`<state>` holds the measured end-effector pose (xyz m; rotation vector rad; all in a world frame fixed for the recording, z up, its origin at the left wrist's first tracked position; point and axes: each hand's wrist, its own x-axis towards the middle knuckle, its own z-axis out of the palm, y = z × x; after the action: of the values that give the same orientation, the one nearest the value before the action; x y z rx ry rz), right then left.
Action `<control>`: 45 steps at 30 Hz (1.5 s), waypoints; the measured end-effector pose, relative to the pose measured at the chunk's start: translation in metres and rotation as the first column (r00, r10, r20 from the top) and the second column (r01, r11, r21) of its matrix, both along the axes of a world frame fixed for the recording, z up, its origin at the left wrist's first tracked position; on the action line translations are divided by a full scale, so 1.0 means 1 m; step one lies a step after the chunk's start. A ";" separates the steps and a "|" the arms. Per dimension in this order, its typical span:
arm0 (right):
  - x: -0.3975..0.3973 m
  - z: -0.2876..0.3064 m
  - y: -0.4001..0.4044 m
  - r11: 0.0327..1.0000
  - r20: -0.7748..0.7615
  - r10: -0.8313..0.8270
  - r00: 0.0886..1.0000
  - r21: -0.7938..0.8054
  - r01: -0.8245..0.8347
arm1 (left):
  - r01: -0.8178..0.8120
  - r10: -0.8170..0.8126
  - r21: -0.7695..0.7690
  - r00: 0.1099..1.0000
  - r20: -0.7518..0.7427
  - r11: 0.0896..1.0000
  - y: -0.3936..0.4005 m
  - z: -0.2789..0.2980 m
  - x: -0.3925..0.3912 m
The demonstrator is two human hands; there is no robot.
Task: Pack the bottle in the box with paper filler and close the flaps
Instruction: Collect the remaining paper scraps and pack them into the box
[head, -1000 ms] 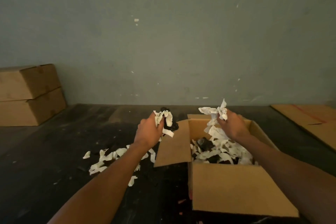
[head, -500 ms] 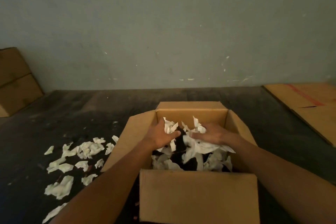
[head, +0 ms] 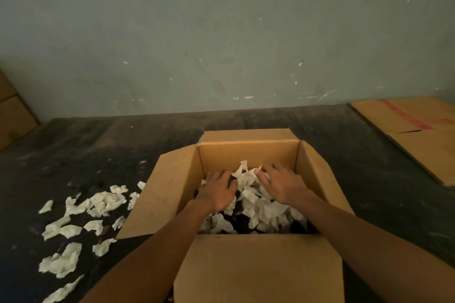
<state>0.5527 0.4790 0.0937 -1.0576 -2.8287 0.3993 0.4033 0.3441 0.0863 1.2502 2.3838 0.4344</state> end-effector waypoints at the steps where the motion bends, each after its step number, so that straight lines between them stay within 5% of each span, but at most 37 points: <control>1: -0.002 0.000 0.000 1.000 -0.006 0.010 1.000 0.016 -0.010 | 0.010 -0.010 0.006 0.999 -0.034 1.000 0.001 -0.003 -0.001; 7: -0.016 0.001 0.018 0.973 -0.201 -0.151 0.968 -0.202 0.110 | -0.051 0.065 0.108 0.989 -0.133 0.993 0.005 0.002 -0.021; 12: -0.039 0.016 0.016 0.759 -0.373 -0.532 0.760 -0.608 0.233 | -0.080 0.100 0.127 0.981 -0.165 0.989 0.012 0.001 -0.029; 15: -0.040 0.022 0.015 0.688 -0.310 -0.505 0.806 -0.708 0.159 | -0.076 0.095 0.121 0.983 -0.158 0.990 0.015 -0.001 -0.033; 19: -0.033 0.019 0.024 0.834 -0.251 -0.318 0.914 -0.533 0.144 | -0.050 0.052 0.028 0.996 -0.078 0.998 0.017 -0.008 -0.037; 22: -0.026 -0.008 0.027 0.925 0.024 -0.034 0.999 -0.378 0.040 | 0.004 -0.005 -0.101 1.000 -0.018 0.995 0.016 -0.019 -0.036; 26: -0.014 -0.068 0.011 0.958 0.368 0.201 0.908 -0.268 -0.103 | 0.238 -0.239 -0.338 0.970 0.039 0.911 0.012 -0.040 -0.030; 30: -0.018 -0.103 0.003 0.940 0.391 0.200 0.898 -0.334 -0.064 | 0.339 -0.396 -0.515 0.918 -0.002 0.787 0.007 -0.064 -0.019; 35: -0.021 -0.102 0.004 0.942 0.448 0.277 0.850 -0.301 -0.148 | 0.327 -0.441 -0.573 0.895 -0.067 0.752 0.011 -0.068 -0.014; 39: -0.030 -0.116 0.014 0.927 0.533 0.352 0.769 -0.313 -0.207 | 0.314 -0.452 -0.585 0.886 -0.101 0.747 0.009 -0.064 -0.014; 45: -0.016 -0.059 0.009 0.950 0.497 0.262 0.827 -0.285 -0.129 | 0.253 -0.383 -0.496 0.906 -0.181 0.831 0.006 -0.047 -0.011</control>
<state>0.5365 0.4882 0.0350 -1.0495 -3.4816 0.5550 0.3922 0.3498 0.0393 1.5038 2.2243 -0.4225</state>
